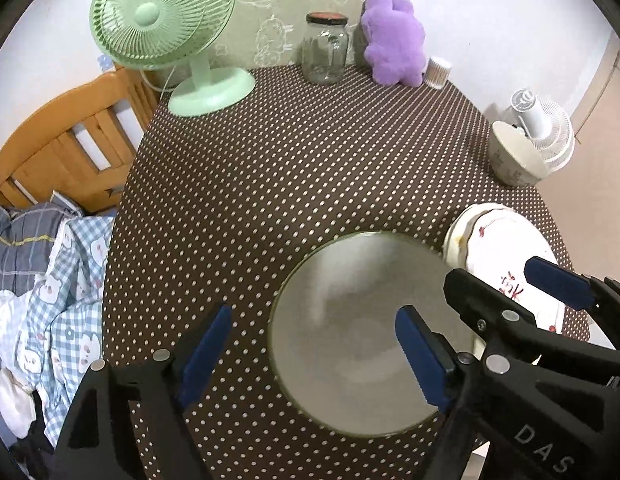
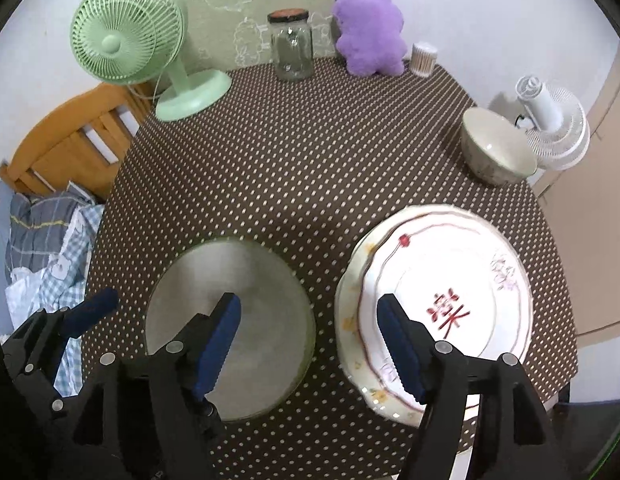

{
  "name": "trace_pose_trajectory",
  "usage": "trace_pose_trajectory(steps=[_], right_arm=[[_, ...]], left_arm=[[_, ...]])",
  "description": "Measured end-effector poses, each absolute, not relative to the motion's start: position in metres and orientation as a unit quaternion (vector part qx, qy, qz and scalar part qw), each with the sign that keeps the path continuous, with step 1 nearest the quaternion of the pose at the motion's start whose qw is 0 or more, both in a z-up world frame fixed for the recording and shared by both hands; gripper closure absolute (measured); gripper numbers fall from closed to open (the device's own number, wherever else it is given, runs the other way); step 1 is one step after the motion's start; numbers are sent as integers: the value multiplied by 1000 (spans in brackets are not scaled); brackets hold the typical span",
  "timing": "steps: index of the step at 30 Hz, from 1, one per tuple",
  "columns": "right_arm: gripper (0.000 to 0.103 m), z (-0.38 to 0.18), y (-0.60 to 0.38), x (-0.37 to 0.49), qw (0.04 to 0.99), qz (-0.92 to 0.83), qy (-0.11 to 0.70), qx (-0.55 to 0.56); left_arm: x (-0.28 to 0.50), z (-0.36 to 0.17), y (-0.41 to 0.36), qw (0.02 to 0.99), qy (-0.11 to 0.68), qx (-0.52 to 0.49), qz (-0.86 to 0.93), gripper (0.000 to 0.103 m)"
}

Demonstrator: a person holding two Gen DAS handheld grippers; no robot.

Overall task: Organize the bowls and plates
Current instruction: 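Open both grippers and lift them away from the bowls, then move both grippers toward the cream bowl beside the white fan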

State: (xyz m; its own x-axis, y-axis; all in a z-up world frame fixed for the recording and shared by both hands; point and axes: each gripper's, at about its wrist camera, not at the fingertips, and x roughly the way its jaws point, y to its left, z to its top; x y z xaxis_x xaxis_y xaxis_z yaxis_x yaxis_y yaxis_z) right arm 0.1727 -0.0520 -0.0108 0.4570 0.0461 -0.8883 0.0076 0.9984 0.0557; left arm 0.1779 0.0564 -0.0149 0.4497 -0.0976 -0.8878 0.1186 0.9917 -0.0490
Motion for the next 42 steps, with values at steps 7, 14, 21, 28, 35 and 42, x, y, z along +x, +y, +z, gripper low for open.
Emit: trace_pose_trajectory(steps=[7,14,21,28,35,42], right_arm=[[29,0,-77,177,861,20,506,33],[29,14,-107,192,866,39,497,28],[29,25,-148,209,874,41,483,25],[29,32,-194,229,879,36,475,27],[29,33,-231,248,884,28,465,26],[29,33,-267,266,889,23,456,28]], left_arm=[[186,-3,34,860,507,7,-52,17],[197,8,2,869,495,-2,-26,18],[208,20,-39,876,483,-8,-18,19],[224,27,-82,881,473,-7,-14,20],[242,27,-120,886,463,-4,-12,20],[263,23,-157,890,455,-1,-15,21]])
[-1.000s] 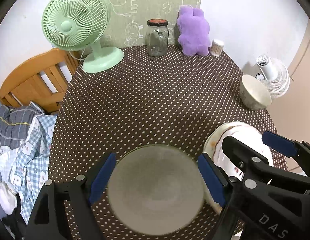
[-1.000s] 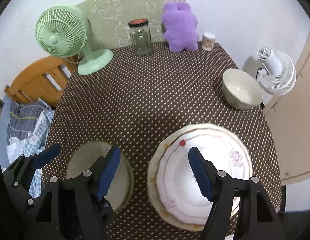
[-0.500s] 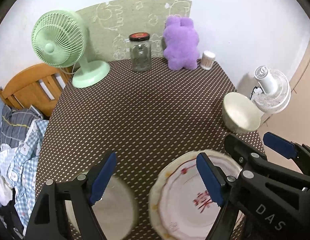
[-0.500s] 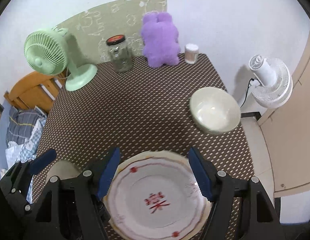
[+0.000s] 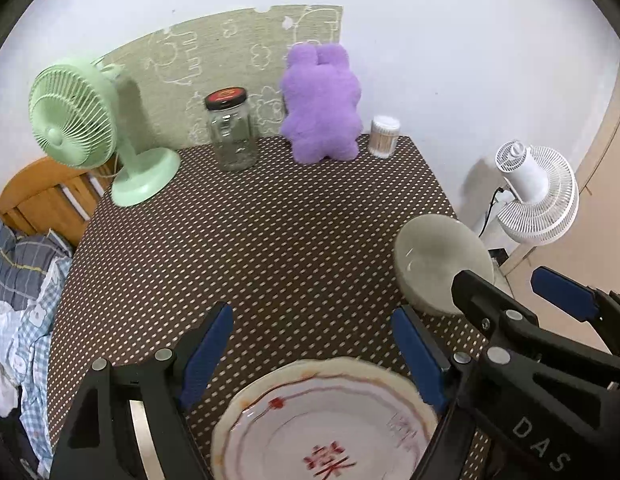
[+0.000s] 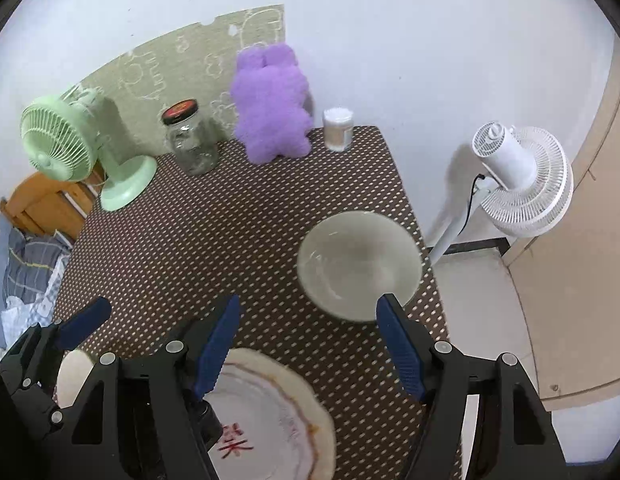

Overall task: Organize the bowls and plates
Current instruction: 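Move both grippers toward the cream bowl beside the white fan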

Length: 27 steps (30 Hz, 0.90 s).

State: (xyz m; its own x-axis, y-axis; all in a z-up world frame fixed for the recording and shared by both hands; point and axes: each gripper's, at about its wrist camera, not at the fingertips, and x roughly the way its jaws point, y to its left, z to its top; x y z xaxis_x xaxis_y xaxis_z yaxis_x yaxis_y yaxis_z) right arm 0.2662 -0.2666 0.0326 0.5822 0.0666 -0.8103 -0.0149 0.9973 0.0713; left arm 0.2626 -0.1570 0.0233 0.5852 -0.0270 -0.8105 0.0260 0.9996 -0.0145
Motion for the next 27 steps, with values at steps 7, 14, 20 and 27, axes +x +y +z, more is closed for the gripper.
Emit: trace_pose_trajectory(steps=[7,14,20,27], right_arm=[[30,20,-297,286,889,10,457,37],[31,-1,-319,304,885,-10,462,49],[34,-18,-332,316,880,-27,470,66],[40,-40,-338,328,872,-39,482,75]], left_arm=[[288,9,-190,888,460,8,-27,23],[308,-11,-213,885,464,19,-30,25],[325,-30,-228,879,476,21,-35,33],[338,-49,-240,871,488,31,-48,39]])
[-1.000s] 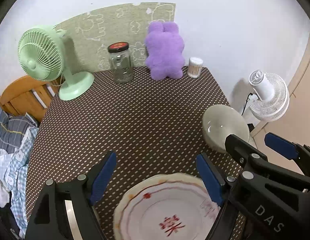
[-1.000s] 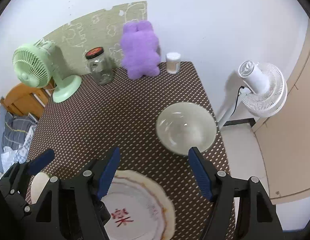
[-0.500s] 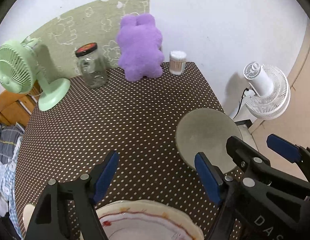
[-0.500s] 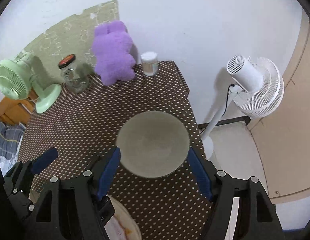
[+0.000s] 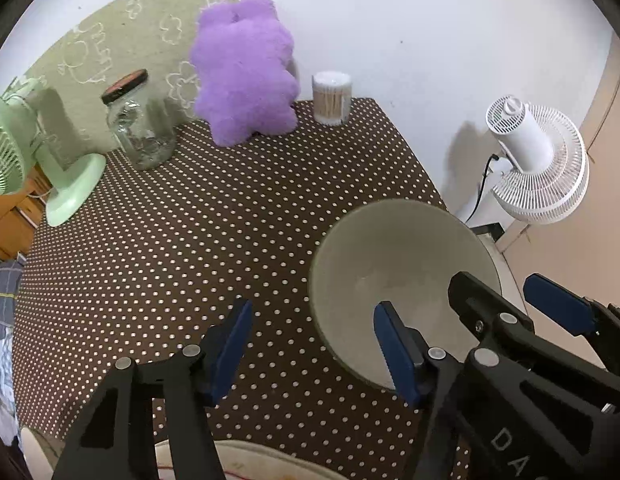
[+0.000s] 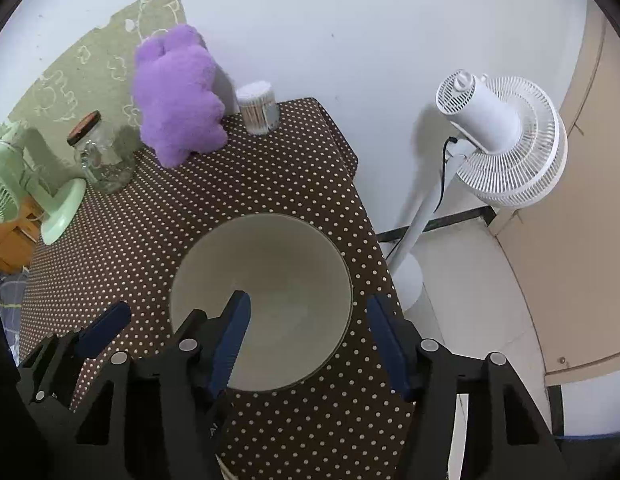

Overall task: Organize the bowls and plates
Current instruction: 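Close both grippers on the rim of the cream bowl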

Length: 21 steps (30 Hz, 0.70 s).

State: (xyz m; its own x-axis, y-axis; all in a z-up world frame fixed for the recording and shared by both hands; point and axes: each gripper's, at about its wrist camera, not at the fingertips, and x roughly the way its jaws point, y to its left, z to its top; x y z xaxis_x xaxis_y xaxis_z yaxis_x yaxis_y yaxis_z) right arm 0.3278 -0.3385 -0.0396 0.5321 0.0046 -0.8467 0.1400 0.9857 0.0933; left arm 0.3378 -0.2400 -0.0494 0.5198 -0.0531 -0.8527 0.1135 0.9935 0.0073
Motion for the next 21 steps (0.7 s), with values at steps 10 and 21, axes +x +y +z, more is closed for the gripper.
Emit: trace_pose_trajectory(steps=[10,21], right_arm=[[41,-58,-351,337,863,-57,494,90],[46,-66,-358,342,858,-69,499,103]], left_arm=[[348,-66,-250,862,503,30,-53,43],[357,-75,-254,856,514,25,-46,52]])
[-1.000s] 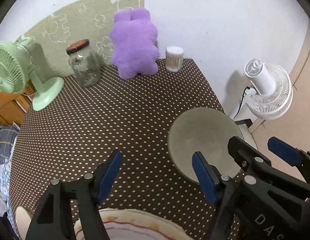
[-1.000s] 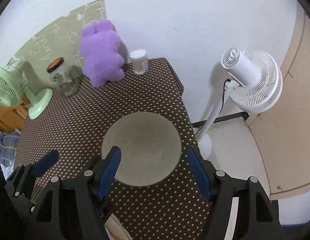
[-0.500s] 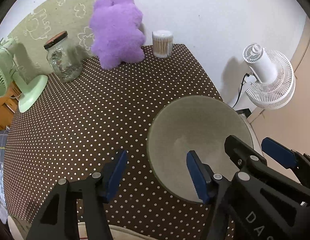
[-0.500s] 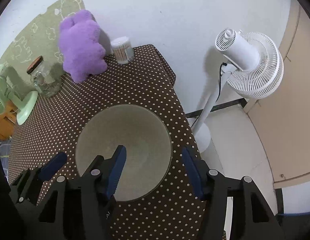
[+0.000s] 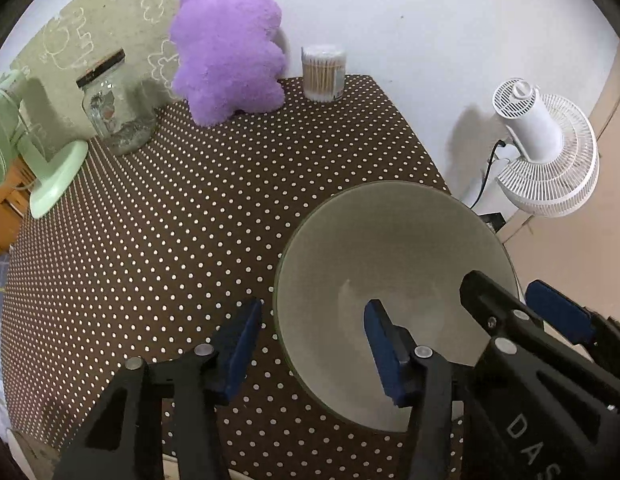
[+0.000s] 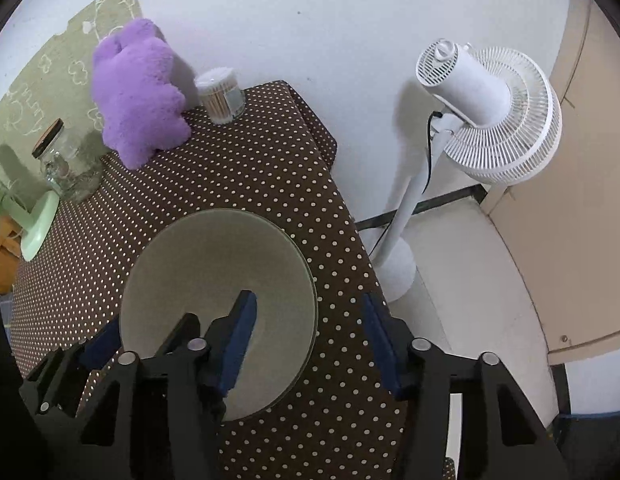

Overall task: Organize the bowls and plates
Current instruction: 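Close both grippers on the rim of the cream bowl, then lift the cream bowl with both grippers and carry it toward the plate stack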

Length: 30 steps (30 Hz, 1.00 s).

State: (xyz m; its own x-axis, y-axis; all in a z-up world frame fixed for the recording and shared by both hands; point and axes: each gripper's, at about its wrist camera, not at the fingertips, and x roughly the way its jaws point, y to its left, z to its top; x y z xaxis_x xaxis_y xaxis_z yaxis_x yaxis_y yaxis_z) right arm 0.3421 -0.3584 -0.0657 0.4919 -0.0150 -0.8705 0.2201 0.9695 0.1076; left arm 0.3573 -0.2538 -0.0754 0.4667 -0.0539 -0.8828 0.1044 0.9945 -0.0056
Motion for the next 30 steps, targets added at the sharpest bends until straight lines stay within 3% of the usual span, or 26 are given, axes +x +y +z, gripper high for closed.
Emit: trace_pose_trajectory(steps=[10,30], right_arm=[[83,-70,-357,349,857,-55,505,89],[83,-59,-343,341,853,-43,516,62]], left_arm=[[361,-76,-255,863,501,48,-39,77],[345,-64,-246,857,508,73,-41,79]])
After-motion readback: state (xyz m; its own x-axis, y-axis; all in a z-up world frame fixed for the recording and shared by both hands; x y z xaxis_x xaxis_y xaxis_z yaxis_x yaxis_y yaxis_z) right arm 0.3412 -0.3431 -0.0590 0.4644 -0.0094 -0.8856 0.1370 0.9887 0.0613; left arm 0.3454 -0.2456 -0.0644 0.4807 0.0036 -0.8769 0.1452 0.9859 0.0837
